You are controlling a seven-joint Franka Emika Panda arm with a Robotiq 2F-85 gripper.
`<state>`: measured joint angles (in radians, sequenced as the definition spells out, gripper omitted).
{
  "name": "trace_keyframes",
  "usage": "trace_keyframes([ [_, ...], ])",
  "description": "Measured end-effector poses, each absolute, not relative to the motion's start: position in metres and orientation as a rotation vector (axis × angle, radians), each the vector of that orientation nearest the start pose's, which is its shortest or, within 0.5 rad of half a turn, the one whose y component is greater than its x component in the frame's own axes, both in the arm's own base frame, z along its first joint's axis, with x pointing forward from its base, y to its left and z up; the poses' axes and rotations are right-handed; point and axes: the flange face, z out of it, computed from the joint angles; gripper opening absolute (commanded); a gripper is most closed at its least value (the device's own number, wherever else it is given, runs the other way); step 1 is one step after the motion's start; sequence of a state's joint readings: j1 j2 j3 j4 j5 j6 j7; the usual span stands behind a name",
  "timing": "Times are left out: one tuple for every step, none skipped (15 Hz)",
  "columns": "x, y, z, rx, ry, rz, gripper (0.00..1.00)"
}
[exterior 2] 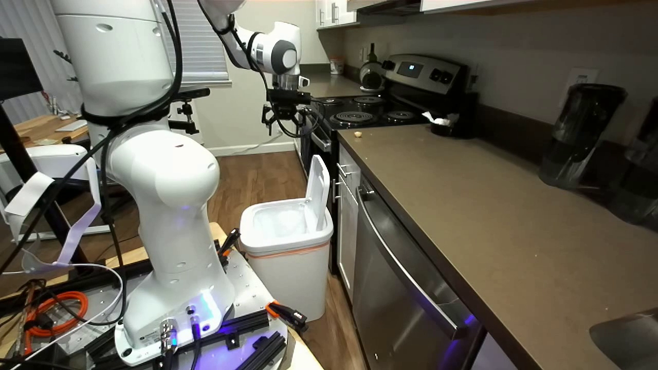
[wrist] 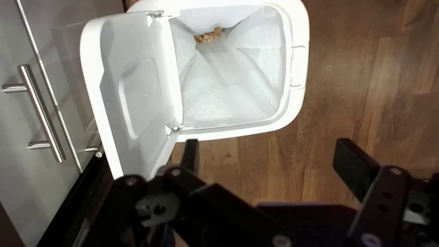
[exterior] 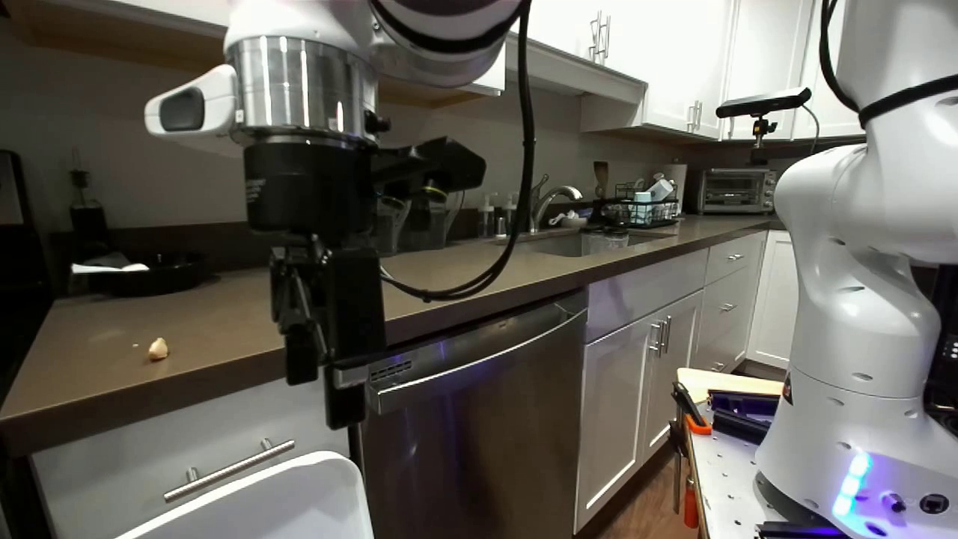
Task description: Throw a clove of garlic in the bin
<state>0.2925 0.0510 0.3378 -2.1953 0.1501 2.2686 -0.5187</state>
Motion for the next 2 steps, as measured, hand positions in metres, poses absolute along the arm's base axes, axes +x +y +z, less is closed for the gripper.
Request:
trace_keyframes([
  [0.4347,0.3208,0.3654,-2.6,-1.511,-0.025,1.0],
  [0.4347,0.3208,0.3654,-2.6,-1.511,-0.025,1.0],
])
